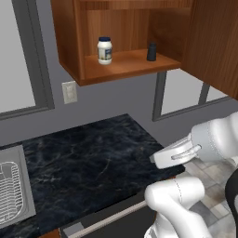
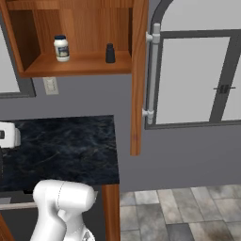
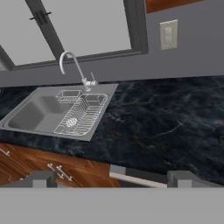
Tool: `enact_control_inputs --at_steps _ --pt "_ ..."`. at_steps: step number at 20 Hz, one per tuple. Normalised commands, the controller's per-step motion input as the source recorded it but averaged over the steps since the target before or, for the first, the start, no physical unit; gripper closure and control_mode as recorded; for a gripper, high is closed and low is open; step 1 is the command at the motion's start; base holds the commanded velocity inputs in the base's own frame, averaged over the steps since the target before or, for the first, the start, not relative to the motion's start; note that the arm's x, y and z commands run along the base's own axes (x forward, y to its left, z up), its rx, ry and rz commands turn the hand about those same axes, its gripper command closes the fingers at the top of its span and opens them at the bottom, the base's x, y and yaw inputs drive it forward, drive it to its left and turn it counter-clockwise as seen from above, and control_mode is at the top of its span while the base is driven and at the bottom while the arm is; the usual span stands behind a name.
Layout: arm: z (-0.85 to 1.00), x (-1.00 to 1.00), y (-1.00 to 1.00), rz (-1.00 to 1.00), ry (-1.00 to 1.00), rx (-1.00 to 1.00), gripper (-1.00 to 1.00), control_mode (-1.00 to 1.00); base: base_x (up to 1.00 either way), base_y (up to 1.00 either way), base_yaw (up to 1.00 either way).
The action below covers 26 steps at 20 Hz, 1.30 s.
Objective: Collect the turmeric, mayonnaise, and shaker from the cabinet and place them next to the stove.
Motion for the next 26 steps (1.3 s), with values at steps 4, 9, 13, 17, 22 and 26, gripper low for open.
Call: enact_control_inputs --at_steps 4,9,13,17,22,26 --pt "0.00 0.00 0.00 0.00 0.00 0.00 -1.00 1.00 0.63 0.00 0.00" --pt "0.00 0.00 0.00 0.00 0.00 0.00 -1.00 1.00 0.66 0.01 0.00" --pt "0.40 0.51 0.00 0.00 0.06 0.00 -1.00 -1.00 0.00 0.00 0.00" --pt "0.57 0.31 -0.11 -0.09 0.05 -0.01 -1.00 -1.00 0.00 0.00 0.00" --pt "0.42 0.06 -0.21 -0.24 0.02 -0.01 -1.00 -1.00 0.00 0.00 0.00" --pt "0.11 -0.10 -0.05 -0.35 0.00 0.00 -1.00 -1.00 0.00 0.00 0.00"
